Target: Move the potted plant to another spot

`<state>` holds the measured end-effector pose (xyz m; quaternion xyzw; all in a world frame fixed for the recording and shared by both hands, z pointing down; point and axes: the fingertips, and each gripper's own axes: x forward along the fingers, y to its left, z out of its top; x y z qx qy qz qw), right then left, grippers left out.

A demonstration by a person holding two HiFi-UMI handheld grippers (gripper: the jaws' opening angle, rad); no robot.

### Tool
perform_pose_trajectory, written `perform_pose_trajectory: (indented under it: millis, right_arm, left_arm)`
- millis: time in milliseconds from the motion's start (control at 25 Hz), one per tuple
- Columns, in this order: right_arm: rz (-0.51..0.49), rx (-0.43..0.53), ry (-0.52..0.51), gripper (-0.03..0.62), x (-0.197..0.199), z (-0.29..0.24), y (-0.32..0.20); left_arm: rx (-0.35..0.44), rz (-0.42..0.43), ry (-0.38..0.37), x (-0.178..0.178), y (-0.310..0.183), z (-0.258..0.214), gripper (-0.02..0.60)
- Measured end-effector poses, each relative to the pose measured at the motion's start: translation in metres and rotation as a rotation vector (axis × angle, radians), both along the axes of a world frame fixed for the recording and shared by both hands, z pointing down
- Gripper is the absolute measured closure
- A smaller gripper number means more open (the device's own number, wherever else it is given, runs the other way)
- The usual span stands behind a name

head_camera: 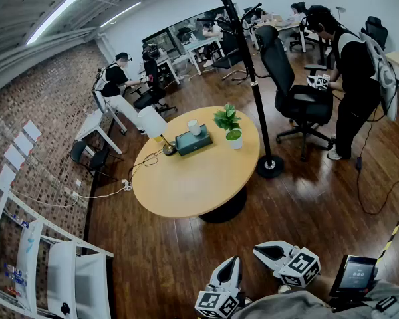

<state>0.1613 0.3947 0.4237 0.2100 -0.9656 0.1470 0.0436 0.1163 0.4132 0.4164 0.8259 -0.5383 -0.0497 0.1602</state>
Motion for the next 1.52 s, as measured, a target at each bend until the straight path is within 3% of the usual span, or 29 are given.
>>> perform_pose_trajectory:
  millis: [280,560,840,1200,1520]
  right_arm:
    - [-0.008,0.003,-0.006,0.594,0.009,0.001,-0.037]
    - [-0.006,-0.002,0.003,0.594,-0.01,0.012,-0.078]
    - [0.047,0.002,0.039,0.594,-0.059,0.029,-0.152]
    - [0.16,0.015,0.057,0.594,-0.15,0.009,-0.258]
    - [0.199,0.025,0.073,0.594,-0.2,0.01,-0.314]
  left_arm:
    - [0.011,-0.021,0.012,0.007,-0.032,0.005,0.581]
    - [0.018,-0.022,0.015,-0.016,-0.079,0.012,0.581]
    - [0.015,0.024,0.027,-0.069,-0.155,0.023,0.581]
    - [0.031,0.138,0.028,-0.161,-0.265,0.003,0.581]
    - [0.032,0.171,0.032,-0.213,-0.322,0.007,0.581]
